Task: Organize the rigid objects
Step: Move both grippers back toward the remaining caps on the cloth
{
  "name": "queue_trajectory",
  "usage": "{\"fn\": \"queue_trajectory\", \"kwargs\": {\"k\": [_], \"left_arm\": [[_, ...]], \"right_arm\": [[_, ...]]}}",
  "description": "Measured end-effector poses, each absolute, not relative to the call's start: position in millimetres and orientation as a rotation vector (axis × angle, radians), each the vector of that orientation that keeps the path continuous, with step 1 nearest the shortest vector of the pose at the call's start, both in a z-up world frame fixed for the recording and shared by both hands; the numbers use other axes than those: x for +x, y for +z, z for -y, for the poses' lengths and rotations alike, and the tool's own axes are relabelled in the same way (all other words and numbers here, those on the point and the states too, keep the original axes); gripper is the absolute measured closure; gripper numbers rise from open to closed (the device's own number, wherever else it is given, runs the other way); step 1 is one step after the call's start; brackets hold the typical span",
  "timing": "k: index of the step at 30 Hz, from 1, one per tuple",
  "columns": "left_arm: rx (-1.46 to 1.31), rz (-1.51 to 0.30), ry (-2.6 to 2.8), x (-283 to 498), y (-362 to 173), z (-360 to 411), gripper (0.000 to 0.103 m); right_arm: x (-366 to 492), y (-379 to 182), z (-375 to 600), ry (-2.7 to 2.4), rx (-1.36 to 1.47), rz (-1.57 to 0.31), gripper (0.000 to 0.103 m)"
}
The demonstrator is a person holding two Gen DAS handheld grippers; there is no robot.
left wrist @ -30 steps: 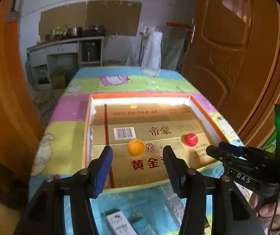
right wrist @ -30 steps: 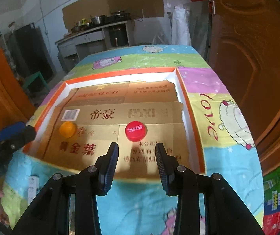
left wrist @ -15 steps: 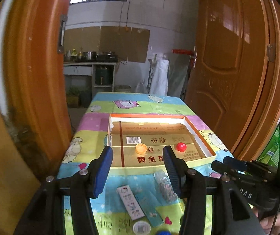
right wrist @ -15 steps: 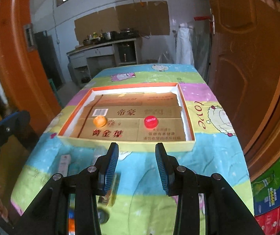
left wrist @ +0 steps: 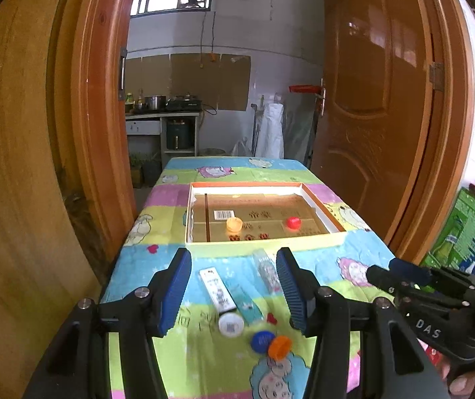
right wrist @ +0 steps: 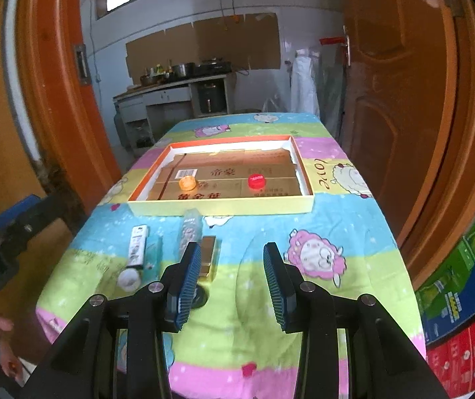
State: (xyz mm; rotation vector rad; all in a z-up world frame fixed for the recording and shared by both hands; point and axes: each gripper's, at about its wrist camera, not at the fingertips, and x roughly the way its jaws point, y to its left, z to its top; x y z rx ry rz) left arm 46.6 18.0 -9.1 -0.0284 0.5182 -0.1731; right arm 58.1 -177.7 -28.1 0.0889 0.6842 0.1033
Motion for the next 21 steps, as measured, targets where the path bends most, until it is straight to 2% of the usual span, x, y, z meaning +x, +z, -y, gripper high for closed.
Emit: {"fn": "queue_trajectory", "kwargs": {"k": [21], "left_arm": [[-0.048,-0.531,-0.192,1,-28,-23,0.050]], "right_arm": [[-12,-31,169,0.134,0.078,-0.651,0.063]]}}
